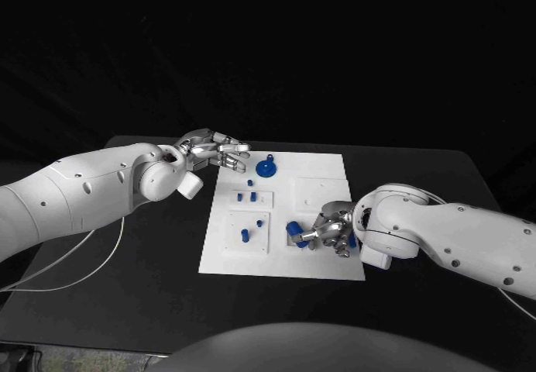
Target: Assemble the parts on the task board
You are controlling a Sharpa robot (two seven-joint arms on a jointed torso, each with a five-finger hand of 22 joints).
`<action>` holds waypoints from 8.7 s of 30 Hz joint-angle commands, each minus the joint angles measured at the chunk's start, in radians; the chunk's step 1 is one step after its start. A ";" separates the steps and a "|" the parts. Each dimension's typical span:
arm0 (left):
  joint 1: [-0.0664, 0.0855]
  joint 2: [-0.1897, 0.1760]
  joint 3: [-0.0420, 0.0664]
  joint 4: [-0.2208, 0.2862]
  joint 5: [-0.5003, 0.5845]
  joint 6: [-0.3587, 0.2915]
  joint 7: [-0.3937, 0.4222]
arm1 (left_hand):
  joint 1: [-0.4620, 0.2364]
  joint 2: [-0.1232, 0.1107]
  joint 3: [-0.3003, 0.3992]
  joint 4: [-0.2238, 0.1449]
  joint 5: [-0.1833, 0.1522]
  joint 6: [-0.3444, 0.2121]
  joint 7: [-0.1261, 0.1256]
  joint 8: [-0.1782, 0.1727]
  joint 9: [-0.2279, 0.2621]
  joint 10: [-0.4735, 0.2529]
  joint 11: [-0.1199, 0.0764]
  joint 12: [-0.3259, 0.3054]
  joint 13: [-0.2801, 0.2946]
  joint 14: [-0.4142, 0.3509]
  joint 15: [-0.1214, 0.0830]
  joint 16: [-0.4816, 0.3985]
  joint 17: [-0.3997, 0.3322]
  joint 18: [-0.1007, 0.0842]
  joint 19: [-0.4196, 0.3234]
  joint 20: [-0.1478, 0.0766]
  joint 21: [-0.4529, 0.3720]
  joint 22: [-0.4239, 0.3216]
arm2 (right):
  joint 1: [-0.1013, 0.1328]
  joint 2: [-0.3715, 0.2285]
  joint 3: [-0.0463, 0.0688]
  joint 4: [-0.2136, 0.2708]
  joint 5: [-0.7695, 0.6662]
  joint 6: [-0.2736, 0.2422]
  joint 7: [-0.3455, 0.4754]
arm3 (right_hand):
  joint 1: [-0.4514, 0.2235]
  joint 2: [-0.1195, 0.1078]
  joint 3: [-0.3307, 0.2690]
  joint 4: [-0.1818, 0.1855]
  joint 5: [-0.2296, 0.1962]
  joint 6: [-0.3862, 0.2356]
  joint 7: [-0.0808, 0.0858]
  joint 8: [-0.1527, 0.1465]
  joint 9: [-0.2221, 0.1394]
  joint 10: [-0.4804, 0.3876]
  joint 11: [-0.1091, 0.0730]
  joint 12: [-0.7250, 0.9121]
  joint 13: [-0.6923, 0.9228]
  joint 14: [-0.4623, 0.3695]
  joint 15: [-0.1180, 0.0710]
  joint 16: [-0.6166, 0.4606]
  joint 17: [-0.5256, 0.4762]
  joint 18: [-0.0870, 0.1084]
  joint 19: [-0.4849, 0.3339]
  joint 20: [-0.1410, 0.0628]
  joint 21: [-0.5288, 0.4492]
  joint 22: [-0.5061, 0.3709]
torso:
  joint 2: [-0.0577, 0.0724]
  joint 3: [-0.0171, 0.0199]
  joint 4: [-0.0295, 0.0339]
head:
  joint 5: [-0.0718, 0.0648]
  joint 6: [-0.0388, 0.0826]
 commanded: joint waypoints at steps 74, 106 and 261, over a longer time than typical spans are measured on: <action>-0.001 0.001 -0.001 -0.005 -0.005 0.025 -0.007 | -0.005 0.006 0.001 0.006 0.002 -0.008 0.002 -0.002 0.000 -0.007 0.000 0.001 0.001 -0.005 0.002 -0.002 0.002 -0.008 -0.004 0.000 -0.002 -0.001 | -0.014 0.016 0.000 -0.031 -0.012 0.022 -0.017 | 0.004 0.036 0.012 -0.012 0.034 0.013 -0.003 0.002 0.017 0.005 -0.003 -0.005 0.001 -0.001 -0.009 -0.007 -0.001 -0.001 0.049 -0.010 -0.009 -0.001 | 0.001 0.0001 0.0006 | -0.008 -0.006; -0.001 -0.003 -0.001 -0.003 -0.006 0.025 -0.011 | -0.005 0.005 0.002 0.010 0.003 -0.006 0.001 -0.002 0.000 -0.007 0.000 0.000 0.001 -0.006 0.002 -0.002 0.001 -0.008 -0.004 0.000 -0.003 -0.001 | -0.022 0.008 -0.002 -0.017 -0.007 0.050 0.003 | -0.002 -0.112 0.231 -0.129 -0.036 0.027 -0.006 0.001 0.008 0.008 -0.006 -0.003 0.004 -0.001 -0.010 -0.005 0.002 -0.006 0.049 -0.013 -0.002 0.002 | 0.000 0.0007 -0.0002 | -0.002 -0.007; -0.001 -0.019 -0.004 -0.007 -0.012 0.017 -0.003 | -0.015 0.006 0.003 0.013 0.004 -0.027 0.003 -0.003 -0.001 -0.009 0.001 0.001 0.001 -0.005 0.002 -0.001 0.002 -0.008 -0.003 0.000 -0.003 -0.001 | -0.074 -0.140 0.104 -0.032 -0.319 0.120 -0.057 | -0.003 -0.221 0.586 -0.032 -0.230 0.046 -0.007 0.001 -0.106 0.020 -0.005 -0.002 0.009 -0.001 -0.007 -0.001 -0.003 -0.020 0.049 -0.010 -0.004 0.016 | 0.000 0.0003 -0.0013 | -0.042 0.001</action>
